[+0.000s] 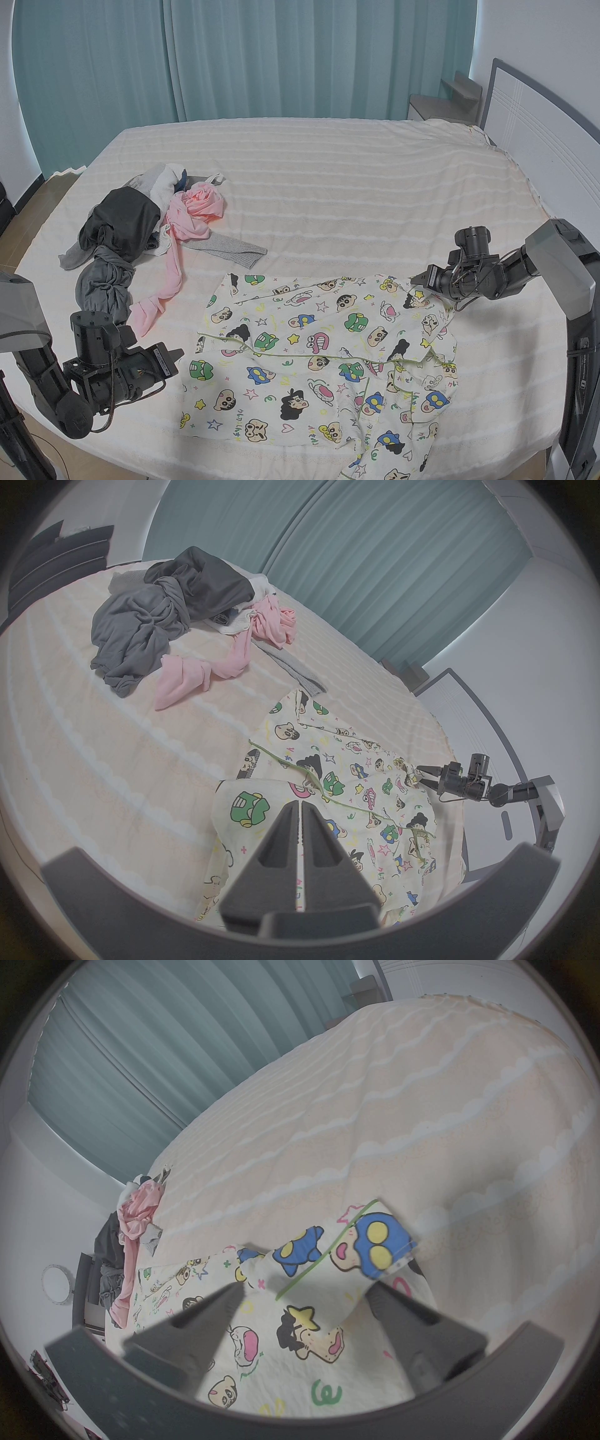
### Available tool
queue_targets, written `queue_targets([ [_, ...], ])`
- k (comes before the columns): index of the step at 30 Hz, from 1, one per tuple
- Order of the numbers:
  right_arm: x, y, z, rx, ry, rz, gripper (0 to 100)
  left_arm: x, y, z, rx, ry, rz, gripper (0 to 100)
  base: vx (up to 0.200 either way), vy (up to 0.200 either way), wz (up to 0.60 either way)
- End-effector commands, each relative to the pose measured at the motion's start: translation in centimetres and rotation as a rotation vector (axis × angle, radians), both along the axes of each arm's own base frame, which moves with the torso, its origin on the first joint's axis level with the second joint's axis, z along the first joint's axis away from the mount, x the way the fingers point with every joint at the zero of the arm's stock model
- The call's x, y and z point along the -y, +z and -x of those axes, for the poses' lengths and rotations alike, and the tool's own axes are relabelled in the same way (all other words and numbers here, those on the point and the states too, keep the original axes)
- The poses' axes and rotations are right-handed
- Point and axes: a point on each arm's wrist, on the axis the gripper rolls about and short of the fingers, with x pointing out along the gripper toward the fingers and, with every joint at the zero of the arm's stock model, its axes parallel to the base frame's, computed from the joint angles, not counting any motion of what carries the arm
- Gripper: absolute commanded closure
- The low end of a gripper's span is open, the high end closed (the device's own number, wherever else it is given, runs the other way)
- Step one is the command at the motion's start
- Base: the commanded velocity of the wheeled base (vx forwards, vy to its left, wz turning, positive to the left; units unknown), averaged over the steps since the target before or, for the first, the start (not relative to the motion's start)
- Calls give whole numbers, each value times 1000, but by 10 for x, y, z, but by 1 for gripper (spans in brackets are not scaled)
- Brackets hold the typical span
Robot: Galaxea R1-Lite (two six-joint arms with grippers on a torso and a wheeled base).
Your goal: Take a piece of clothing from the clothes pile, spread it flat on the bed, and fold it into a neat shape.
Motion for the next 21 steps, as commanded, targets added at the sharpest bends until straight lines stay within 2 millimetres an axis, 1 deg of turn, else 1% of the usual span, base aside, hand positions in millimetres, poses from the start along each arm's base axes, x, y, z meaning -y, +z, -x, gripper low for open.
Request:
queue_targets([
  [1,-5,-7,-3,-5,3,6,100,0,-3,0,-12,2,-1,100,0,0,0],
  [6,-10,-5,-4,4,14,4,100,0,-3,-1,-8,2,-2,100,0,0,0],
  [7,-13,3,-7,34,19,-1,100,-1,-3,-1,-9,5,-1,100,0,0,0],
  [9,-18,8,-10,57,22,-9,100,0,-3,-1,-2,13,-6,100,0,0,0],
  [12,-22,22,-17,99,3,-50,100,-1,-4,-3,2,27,-12,100,0,0,0],
  [15,-25,40,-27,155,-16,-81,100,-1,-5,-2,8,27,-10,100,0,0,0],
  [18,-25,47,-34,184,-27,-81,100,0,-7,-2,8,25,-10,100,0,0,0],
  [21,-26,48,-42,200,-41,-75,100,0,-9,-2,13,24,-11,100,0,0,0],
])
